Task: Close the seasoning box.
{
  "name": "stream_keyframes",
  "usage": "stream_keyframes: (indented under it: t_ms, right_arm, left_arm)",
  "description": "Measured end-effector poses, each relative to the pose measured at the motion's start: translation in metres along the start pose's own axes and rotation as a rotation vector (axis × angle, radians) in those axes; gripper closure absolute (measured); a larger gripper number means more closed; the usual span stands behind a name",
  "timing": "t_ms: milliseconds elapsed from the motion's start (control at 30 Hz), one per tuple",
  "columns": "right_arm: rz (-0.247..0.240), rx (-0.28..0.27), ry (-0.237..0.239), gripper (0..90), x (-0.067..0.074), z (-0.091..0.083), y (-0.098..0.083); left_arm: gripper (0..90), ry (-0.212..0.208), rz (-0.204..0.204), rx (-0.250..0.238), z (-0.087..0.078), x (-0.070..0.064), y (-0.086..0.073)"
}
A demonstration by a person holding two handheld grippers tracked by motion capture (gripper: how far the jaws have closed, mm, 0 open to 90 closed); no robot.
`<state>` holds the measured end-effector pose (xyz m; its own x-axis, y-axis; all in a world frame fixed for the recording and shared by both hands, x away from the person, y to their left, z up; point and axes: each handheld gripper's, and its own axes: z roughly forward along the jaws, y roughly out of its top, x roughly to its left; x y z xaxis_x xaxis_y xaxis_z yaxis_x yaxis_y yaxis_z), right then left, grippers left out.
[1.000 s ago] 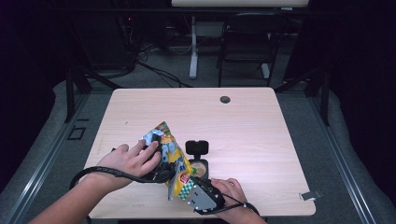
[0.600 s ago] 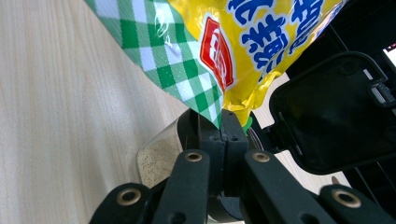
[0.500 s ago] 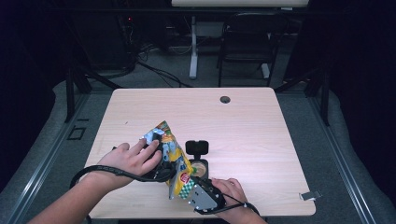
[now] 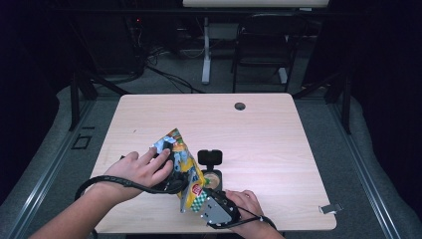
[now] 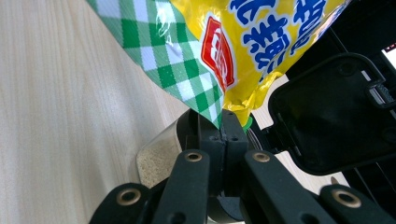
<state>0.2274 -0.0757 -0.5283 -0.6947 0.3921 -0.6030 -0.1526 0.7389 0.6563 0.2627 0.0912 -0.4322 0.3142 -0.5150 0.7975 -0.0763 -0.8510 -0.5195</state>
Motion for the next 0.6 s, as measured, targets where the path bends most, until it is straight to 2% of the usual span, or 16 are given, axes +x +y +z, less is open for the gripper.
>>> stream_keyframes:
  t_ms: [33,167,200,600]
  right_arm:
    - [0.000,0.000,0.000,90.0,0.0000,0.0000,0.0000]
    - [0.002,-0.001,-0.003,90.0,-0.0006,-0.0004,0.0005]
    - [-0.014,0.016,-0.005,90.0,-0.0012,-0.0018,0.0012]
    - [-0.012,0.014,-0.004,90.0,-0.0012,-0.0019,0.0013]
  left_arm:
    - [73.6,0.008,0.012,0.002,-0.0004,0.0012,0.0001]
    - [73.6,0.008,0.013,0.000,-0.0008,0.0021,-0.0001]
    - [73.6,0.007,0.013,0.000,-0.0010,0.0021,-0.0001]
    - [73.8,0.005,0.015,0.002,-0.0012,0.0026,0.0002]
